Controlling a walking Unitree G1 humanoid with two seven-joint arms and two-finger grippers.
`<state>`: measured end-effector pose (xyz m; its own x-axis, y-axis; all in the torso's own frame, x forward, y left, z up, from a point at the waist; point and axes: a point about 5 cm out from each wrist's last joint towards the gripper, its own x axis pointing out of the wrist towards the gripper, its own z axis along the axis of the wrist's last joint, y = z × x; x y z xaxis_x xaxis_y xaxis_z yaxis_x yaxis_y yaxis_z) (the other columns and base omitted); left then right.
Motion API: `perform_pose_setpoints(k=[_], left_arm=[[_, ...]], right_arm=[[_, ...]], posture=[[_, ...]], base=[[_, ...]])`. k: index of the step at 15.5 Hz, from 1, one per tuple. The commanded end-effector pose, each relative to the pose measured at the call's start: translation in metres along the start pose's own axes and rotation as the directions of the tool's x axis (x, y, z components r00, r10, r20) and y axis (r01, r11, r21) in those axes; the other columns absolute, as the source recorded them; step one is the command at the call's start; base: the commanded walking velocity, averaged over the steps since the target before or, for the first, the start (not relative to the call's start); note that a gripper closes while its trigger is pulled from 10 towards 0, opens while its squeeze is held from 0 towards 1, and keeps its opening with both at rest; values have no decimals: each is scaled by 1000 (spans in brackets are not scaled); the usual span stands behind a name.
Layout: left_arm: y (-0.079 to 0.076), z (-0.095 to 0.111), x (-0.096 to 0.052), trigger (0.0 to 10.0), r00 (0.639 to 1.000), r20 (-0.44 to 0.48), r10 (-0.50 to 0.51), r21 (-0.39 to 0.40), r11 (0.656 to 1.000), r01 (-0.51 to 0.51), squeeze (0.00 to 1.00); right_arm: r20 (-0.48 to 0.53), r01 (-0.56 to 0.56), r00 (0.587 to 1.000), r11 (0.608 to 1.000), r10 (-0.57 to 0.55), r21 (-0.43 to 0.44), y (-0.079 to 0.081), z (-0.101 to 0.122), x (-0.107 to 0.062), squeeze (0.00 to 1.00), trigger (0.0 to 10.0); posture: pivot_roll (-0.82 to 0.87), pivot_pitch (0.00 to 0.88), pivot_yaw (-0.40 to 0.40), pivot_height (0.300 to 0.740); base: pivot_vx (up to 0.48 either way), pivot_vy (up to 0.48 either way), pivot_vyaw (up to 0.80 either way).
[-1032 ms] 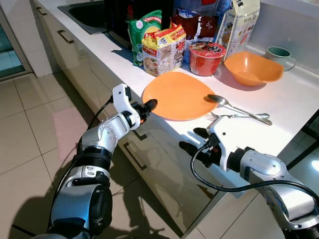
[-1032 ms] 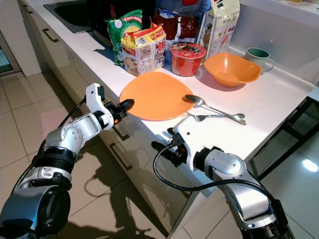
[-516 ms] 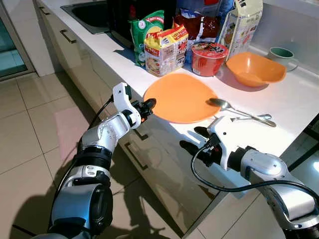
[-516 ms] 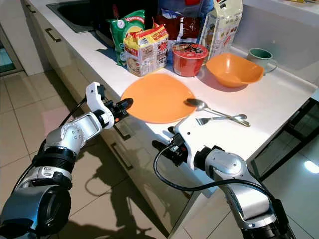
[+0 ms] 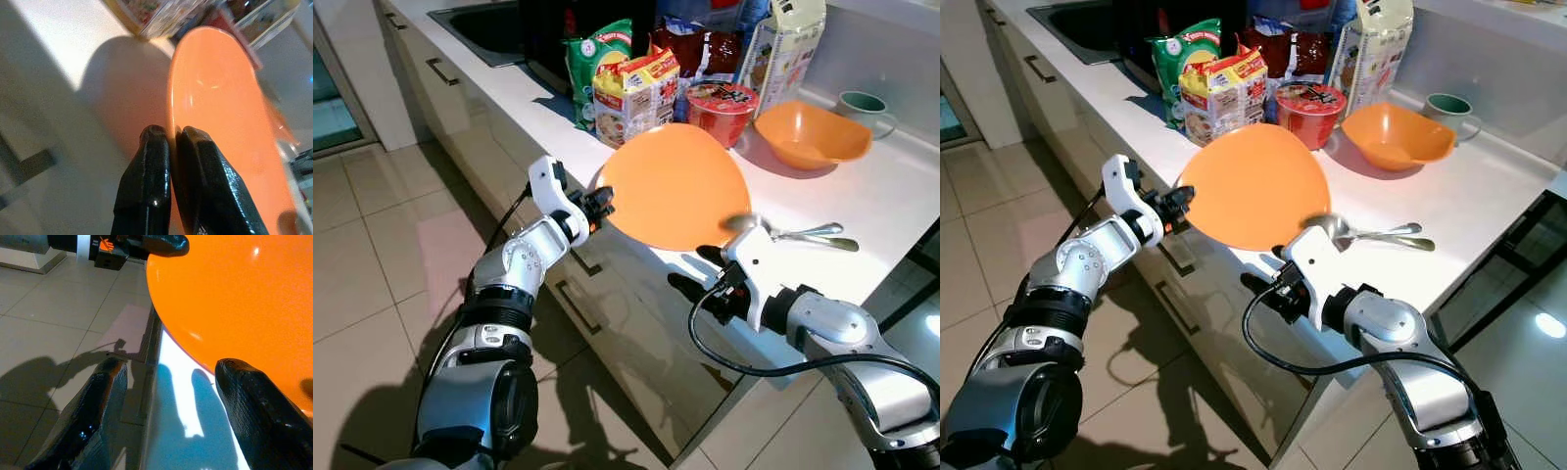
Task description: Setting the table
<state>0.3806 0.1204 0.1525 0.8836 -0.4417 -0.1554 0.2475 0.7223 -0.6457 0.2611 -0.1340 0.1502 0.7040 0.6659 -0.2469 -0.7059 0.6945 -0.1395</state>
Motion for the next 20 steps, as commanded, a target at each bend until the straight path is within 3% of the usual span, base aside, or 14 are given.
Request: perform_pose_setpoints(k=[1,4,5,8,11,13,15,16,17,18,20], left_arm=[[-3,9,0,0,999,39,24,34,999,-26,0],[-6,21,-2,0,990,119,72,99,992,-84,0],[-10,30,-4,0,983,178,50,139,987,-75,0],[-28,50,-13,0,945,322,-58,143,990,12,0],[-55,77,-43,0,825,514,-235,170,971,171,0],[-57,86,-63,0,777,581,-242,170,970,175,0],[-53,90,-87,0,755,615,-226,212,970,117,0],[-51,90,-98,3765,755,617,-221,249,965,79,0],[-48,89,-109,10000,763,606,-224,272,960,66,0],[-47,88,-113,10000,769,597,-229,292,955,57,0],[-44,90,-135,10000,775,577,-258,436,899,-25,0]], right_arm=[[6,21,1000,999,-20,-25,-5,2,0,0,10000],[26,65,998,997,-64,-35,-12,3,1,0,10000],[42,84,996,996,-82,-35,-14,5,2,0,10000],[89,114,990,993,-112,-21,-16,12,4,0,10000],[217,143,965,989,-145,24,-15,27,4,0,10000],[302,165,937,984,-177,66,-14,39,3,0,10000],[429,206,863,961,-268,186,-19,54,-2,0,10000],[474,226,822,946,-314,234,-21,59,-3,0,10000],[504,245,782,924,-367,292,-24,64,-4,0,10000],[517,260,752,905,-409,337,-26,67,-4,0,10000],[536,280,687,859,-491,429,-28,76,-3,0,10000]], posture=[[-22,0,-17,740],[-7,0,-16,740],[-6,0,-15,740],[-6,0,-13,740],[-11,0,-15,740],[-15,0,-9,740],[13,0,-13,740],[19,0,-15,740],[26,0,-18,740],[31,0,-20,740],[41,0,-25,740]], base=[[0,0,0],[0,0,0],[0,0,0],[0,0,0],[0,0,0],[0,0,0],[0,0,0],[0,0,0],[0,0,0],[0,0,0],[0,0,0]])
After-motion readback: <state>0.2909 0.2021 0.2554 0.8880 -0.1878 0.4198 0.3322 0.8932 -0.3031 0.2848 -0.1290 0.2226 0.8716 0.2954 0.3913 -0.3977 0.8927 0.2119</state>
